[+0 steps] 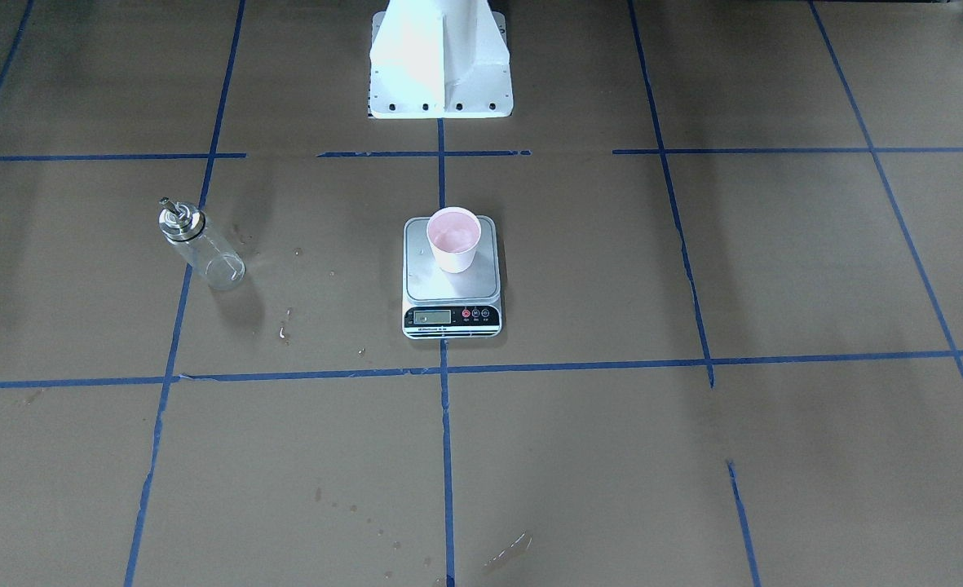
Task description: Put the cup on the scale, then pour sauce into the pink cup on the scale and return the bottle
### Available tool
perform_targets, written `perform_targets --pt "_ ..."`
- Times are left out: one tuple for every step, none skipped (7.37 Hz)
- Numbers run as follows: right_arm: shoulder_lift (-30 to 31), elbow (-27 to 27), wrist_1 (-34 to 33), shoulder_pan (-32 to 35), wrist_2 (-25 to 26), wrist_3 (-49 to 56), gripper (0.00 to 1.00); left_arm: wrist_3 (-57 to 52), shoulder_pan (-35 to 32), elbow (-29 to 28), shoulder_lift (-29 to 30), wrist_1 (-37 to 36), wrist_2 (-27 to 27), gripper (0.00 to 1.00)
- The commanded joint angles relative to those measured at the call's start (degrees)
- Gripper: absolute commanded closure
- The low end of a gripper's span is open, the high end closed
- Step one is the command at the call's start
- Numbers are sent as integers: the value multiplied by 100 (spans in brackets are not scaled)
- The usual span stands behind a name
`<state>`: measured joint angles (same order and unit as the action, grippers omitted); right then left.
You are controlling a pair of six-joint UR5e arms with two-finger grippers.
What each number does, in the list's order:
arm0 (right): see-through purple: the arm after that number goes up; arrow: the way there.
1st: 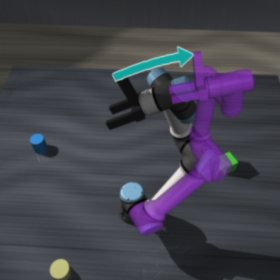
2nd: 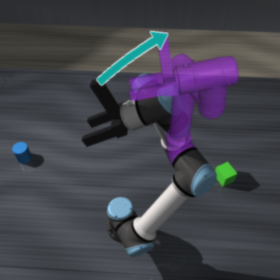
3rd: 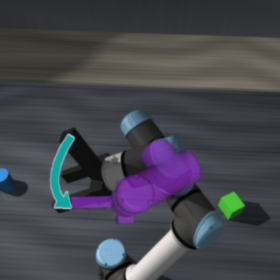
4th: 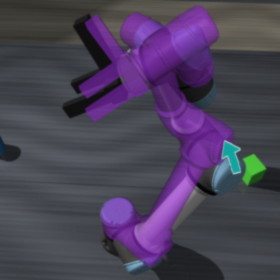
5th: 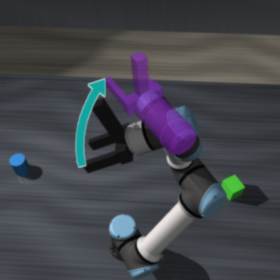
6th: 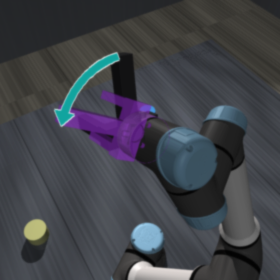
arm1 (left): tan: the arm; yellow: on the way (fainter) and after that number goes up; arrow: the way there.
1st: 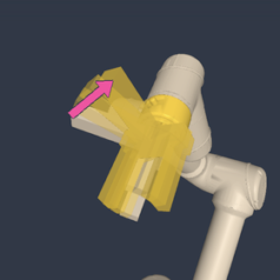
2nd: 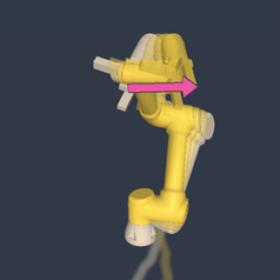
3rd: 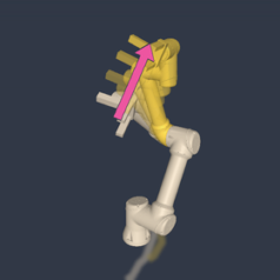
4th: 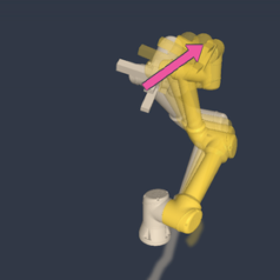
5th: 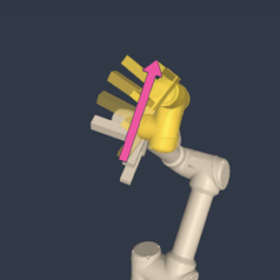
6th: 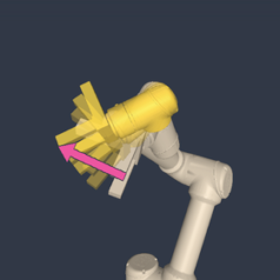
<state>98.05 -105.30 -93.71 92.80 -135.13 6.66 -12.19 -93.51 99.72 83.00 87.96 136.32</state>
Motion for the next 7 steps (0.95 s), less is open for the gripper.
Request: perform_targets --pt "125 148 -658 54 -31 20 0 24 0 -5 23 -7 -9 0" --pt "179 167 -475 54 -136 -33 0 24 9 21 58 -24 -26 0" --pt "205 176 -456 54 -198 -33 0 24 9 30 15 -42 -18 0" --pt "197 202 -456 54 -181 -24 0 24 9 -5 6 -60 -26 0" --pt "197 211 -456 54 -181 -24 0 15 0 -14 -3 -60 -27 0" --pt "205 211 -456 54 -181 2 0 15 0 -23 -38 -34 -9 0" --pt "206 211 -456 54 -163 11 0 -3 0 12 -30 -25 -218 0"
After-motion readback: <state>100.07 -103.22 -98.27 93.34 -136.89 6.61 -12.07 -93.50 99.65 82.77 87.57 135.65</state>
